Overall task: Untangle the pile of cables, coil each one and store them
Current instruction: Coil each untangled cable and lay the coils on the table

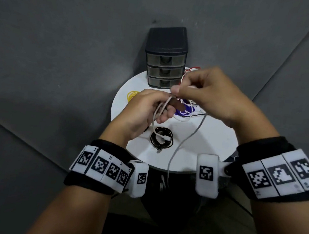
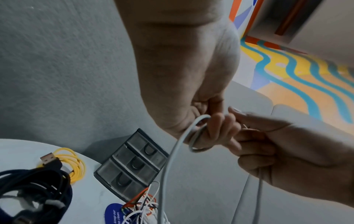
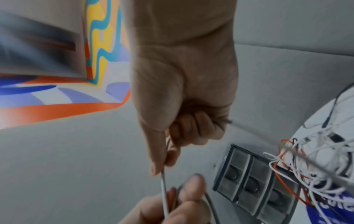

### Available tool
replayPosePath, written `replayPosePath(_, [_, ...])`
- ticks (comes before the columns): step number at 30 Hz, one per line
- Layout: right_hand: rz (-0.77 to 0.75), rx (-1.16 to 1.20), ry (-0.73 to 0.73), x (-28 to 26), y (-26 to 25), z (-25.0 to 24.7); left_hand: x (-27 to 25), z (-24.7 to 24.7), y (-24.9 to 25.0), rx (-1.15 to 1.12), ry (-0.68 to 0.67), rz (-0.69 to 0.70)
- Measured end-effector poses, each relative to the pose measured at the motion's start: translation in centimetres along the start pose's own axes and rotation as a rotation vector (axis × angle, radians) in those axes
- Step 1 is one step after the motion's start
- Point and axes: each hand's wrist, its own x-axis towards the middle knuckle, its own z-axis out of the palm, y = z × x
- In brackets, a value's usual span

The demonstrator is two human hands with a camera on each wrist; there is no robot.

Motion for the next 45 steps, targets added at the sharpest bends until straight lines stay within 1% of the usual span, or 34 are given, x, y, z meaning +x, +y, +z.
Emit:
replayPosePath(2, [-0.009,0.065,0.139,0.1,0.7,-0.2,0.0,0.0,0.0,-0.036,-0.034,-0.019])
replayPosePath(5, [0.010,0.128,0.285,0.2,1.5,0.5,0.0,0.2,0.0,-0.178,-0.107,-0.026])
replayPosePath(7, [0.025,0.157,0.332,0.3,2.1,1.4,0.1,0.3,-0.1,-0.248,-0.136,-0.026])
replayPosePath(9, [0.069,0.213,0.312,0.4,2.7,2.5,0.1,0.3,-0.2,-0.303,-0.139,0.000])
replayPosePath(10, [0.103,0.247,0.282,0.3,3.0,3.0,0.1,0.3,-0.2,-0.317,-0.122,0.025])
replayPosePath(12, [0.169,0.316,0.170,0.1,3.2,3.8,0.1,0.3,-0.1,-0.330,-0.045,0.086])
replayPosePath(15, [0.255,0.312,-0.058,-0.5,2.8,4.6,0.4,0.4,0.1,-0.422,0.075,0.157])
replayPosePath(17, [0.281,0.281,-0.210,-0.7,2.0,4.6,0.9,0.1,0.0,-0.412,0.168,0.185])
replayPosePath(19, [0.268,0.172,-0.325,-1.0,0.9,4.2,1.2,0.0,-0.4,-0.251,0.224,0.196])
replayPosePath(21, [0.243,0.125,-0.370,-1.1,0.0,3.1,1.1,0.1,-0.7,-0.034,0.210,0.187])
replayPosePath(23, [0.191,0.145,-0.314,-1.1,-0.7,1.6,0.7,0.3,-0.7,0.126,0.172,0.167])
replayPosePath(26, [0.095,0.119,-0.091,-0.9,-1.0,-0.3,0.2,0.1,-0.3,0.220,0.071,0.150])
replayPosePath(28, [0.081,0.121,0.063,-0.8,-0.3,-0.7,-0.1,-0.1,0.1,0.153,-0.014,0.130])
replayPosePath(29, [0.078,0.129,0.113,-0.8,0.1,-0.6,-0.2,-0.2,0.4,0.090,-0.043,0.113])
replayPosePath(31, [0.094,0.153,0.144,-0.8,1.1,-0.1,-0.2,-0.4,0.9,-0.041,-0.090,0.090])
replayPosePath(33, [0.154,0.237,0.079,-1.1,1.7,0.7,-0.3,-0.4,1.2,-0.154,-0.136,0.102])
replayPosePath(35, [0.215,0.329,-0.025,-1.5,2.0,1.6,-0.3,-0.3,1.4,-0.219,-0.124,0.149])
replayPosePath(38, [0.253,0.365,-0.181,-2.1,1.4,2.4,-0.1,0.4,1.6,-0.297,-0.007,0.218])
replayPosePath(40, [0.273,0.307,-0.272,-2.3,0.8,2.6,0.3,0.8,1.5,-0.340,0.066,0.238])
replayPosePath(42, [0.274,0.227,-0.349,-2.4,0.0,2.6,0.7,1.0,1.4,-0.300,0.123,0.253])
replayPosePath(45, [0.243,0.167,-0.390,-2.3,-0.7,1.4,1.1,1.2,1.5,-0.024,0.171,0.278])
